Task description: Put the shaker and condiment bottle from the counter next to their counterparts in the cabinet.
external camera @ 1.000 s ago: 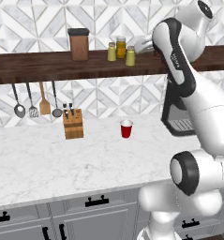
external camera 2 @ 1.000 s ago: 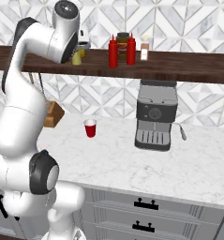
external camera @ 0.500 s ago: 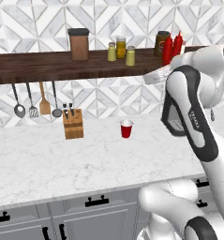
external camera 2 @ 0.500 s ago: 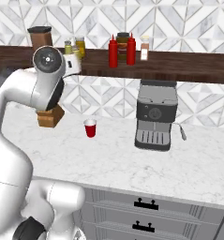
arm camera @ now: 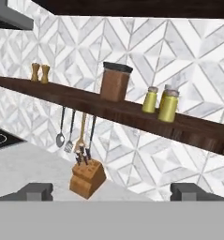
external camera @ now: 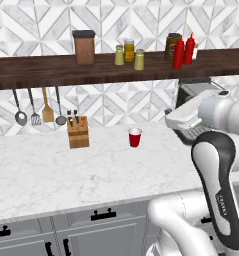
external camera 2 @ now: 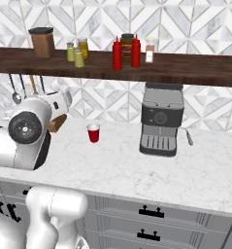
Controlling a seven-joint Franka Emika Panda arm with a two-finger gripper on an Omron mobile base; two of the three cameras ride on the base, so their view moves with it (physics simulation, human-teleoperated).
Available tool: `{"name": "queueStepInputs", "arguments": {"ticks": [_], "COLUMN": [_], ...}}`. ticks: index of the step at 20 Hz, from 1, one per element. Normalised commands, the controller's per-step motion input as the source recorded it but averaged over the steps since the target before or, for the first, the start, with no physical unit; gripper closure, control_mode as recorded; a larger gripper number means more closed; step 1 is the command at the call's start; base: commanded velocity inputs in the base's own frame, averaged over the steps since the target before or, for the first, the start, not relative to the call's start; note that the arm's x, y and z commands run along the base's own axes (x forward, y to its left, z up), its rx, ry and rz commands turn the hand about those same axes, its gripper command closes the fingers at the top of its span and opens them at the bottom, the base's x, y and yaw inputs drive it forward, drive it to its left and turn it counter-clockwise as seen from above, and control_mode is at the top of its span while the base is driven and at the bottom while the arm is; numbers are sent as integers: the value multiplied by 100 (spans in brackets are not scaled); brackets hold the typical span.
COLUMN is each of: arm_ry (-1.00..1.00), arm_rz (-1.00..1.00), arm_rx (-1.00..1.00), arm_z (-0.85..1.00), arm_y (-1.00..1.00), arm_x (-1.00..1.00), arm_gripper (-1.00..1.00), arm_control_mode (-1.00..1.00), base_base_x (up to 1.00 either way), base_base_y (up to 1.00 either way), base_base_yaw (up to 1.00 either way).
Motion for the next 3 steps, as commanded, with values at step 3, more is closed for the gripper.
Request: {"name": "queueStepInputs", "arguments": {"ticks": [3], "arm_ry": [-12], "arm_rz": [-1], "arm_rx": [0], "arm_z": [-21], "arm_y": [0], "arm_x": [-100], "arm_gripper": [-100], "arm_control_mode": [-100], "base_base_x": [0], "base_base_y": [0], "base_base_yaw": [0]}}
